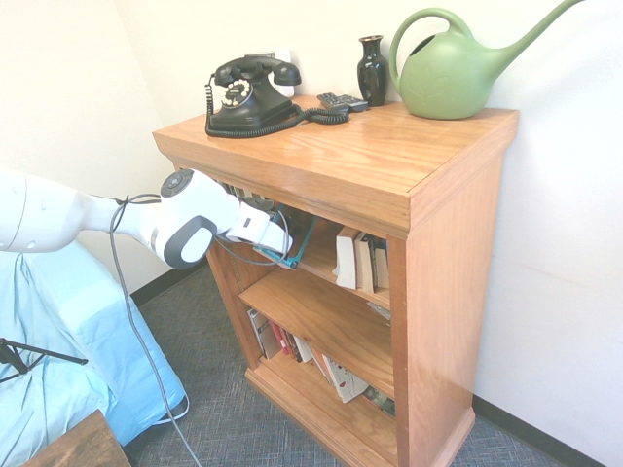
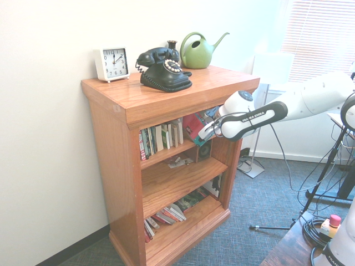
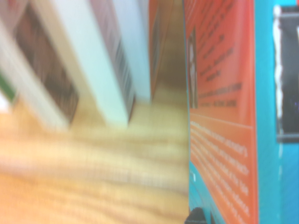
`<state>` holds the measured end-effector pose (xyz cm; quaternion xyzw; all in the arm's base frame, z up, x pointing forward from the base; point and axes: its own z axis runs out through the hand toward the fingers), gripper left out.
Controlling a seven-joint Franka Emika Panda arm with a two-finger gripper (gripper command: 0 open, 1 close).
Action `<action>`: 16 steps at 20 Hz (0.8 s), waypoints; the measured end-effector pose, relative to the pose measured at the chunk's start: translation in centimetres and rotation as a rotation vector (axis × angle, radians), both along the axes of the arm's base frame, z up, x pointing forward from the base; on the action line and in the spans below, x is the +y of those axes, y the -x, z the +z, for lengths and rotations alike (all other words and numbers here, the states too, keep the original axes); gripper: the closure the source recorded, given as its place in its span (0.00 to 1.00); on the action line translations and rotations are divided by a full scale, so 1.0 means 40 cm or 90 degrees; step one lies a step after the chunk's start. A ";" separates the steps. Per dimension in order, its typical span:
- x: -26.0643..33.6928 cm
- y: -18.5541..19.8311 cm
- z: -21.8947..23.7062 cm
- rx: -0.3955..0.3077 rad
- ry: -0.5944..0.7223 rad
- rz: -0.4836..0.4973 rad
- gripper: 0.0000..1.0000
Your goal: Organize the shelf
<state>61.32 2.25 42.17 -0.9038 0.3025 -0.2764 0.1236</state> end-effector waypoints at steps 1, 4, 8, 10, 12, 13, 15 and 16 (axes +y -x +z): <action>0.003 -0.001 0.000 0.001 -0.001 0.001 1.00; 0.008 -0.002 0.000 0.004 -0.003 0.001 1.00; 0.017 -0.007 0.000 0.011 -0.007 -0.001 0.00; 0.017 -0.007 0.000 0.011 -0.007 -0.001 0.00; 0.017 -0.007 0.000 0.011 -0.007 -0.001 0.00; 0.016 -0.007 0.000 0.011 -0.007 -0.001 0.00; 0.016 -0.007 0.000 0.011 -0.007 -0.001 0.00; 0.016 -0.007 0.000 0.011 -0.007 -0.001 0.00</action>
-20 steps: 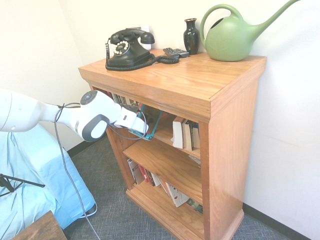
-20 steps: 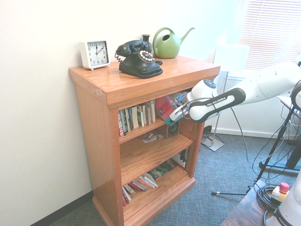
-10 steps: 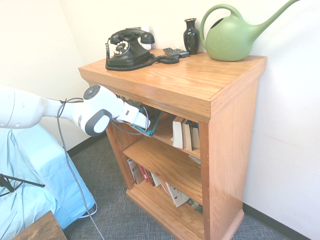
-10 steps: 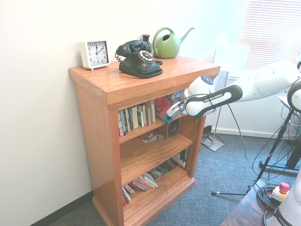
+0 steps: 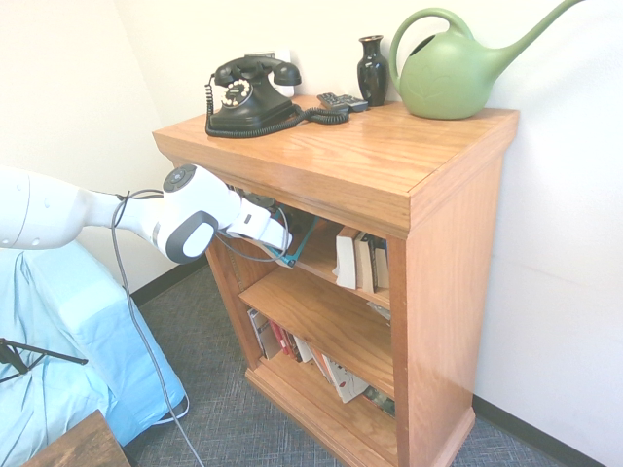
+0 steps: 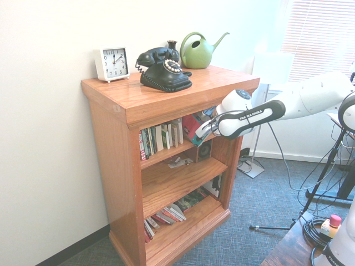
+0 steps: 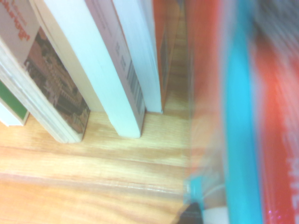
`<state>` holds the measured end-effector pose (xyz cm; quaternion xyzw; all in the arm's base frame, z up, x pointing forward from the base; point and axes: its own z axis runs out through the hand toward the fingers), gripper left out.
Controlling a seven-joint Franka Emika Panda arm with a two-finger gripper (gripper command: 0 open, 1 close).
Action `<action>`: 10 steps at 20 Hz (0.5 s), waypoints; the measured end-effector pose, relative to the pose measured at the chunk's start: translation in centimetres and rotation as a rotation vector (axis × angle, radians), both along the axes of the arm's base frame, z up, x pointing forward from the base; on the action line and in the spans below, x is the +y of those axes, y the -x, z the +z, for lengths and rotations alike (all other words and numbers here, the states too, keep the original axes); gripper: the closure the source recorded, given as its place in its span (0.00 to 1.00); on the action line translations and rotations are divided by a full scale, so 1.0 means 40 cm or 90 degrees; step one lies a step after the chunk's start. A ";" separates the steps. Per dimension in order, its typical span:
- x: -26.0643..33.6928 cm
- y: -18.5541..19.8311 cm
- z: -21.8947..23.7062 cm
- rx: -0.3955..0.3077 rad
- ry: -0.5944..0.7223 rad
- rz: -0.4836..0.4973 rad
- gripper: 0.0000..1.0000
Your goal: Organize the shelf
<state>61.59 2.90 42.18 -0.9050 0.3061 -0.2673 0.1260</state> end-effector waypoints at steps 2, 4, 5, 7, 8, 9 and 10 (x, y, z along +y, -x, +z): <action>0.000 0.000 0.000 0.000 0.001 0.000 0.00; -0.001 0.001 0.000 0.000 0.002 0.001 0.00; -0.001 0.002 0.000 0.000 0.004 0.002 0.00; -0.002 0.007 0.001 0.001 0.012 0.006 0.00; -0.003 0.012 0.001 0.001 0.019 0.010 0.00; -0.004 0.022 0.005 0.001 0.025 0.013 0.00; -0.007 0.039 0.006 0.003 0.029 0.013 0.00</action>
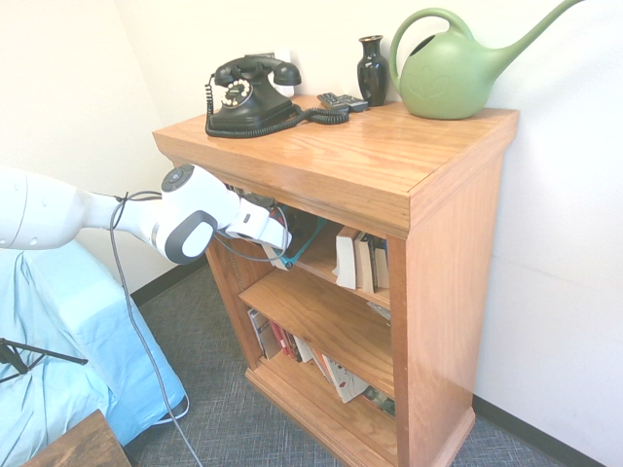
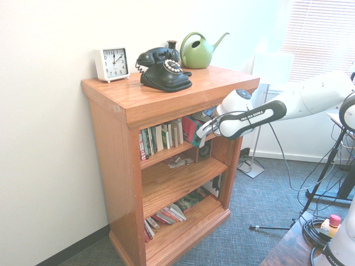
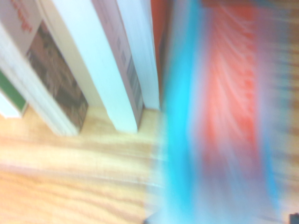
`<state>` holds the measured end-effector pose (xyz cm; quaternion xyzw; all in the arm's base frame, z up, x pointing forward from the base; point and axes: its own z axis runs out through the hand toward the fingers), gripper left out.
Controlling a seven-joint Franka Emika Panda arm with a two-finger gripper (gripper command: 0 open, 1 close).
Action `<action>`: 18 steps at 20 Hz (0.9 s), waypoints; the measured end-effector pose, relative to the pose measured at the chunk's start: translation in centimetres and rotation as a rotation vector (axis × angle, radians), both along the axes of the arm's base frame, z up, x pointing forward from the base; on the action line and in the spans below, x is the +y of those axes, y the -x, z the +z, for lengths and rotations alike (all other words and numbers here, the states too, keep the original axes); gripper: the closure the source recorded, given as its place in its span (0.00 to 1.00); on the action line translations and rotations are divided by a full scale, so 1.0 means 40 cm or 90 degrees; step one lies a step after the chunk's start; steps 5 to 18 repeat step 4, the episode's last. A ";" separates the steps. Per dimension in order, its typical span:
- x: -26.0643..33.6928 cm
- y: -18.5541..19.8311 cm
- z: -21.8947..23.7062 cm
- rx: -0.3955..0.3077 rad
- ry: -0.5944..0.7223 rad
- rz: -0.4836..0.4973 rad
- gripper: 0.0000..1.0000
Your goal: Organize the shelf
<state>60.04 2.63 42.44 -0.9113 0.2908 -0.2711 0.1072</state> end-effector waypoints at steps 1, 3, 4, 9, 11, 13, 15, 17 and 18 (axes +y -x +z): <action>-0.004 0.021 0.001 0.002 0.002 -0.001 0.00; -0.012 0.069 0.005 0.004 0.001 -0.006 0.00; -0.015 0.093 0.009 0.003 -0.001 -0.008 0.00; -0.015 0.093 0.009 0.003 -0.001 -0.008 0.00; -0.015 0.093 0.009 0.003 -0.001 -0.008 0.00; -0.015 0.093 0.009 0.003 -0.001 -0.008 0.00; -0.015 0.093 0.009 0.003 -0.001 -0.008 0.00; -0.015 0.093 0.009 0.003 -0.001 -0.008 0.00; -0.015 0.093 0.009 0.003 -0.001 -0.008 0.00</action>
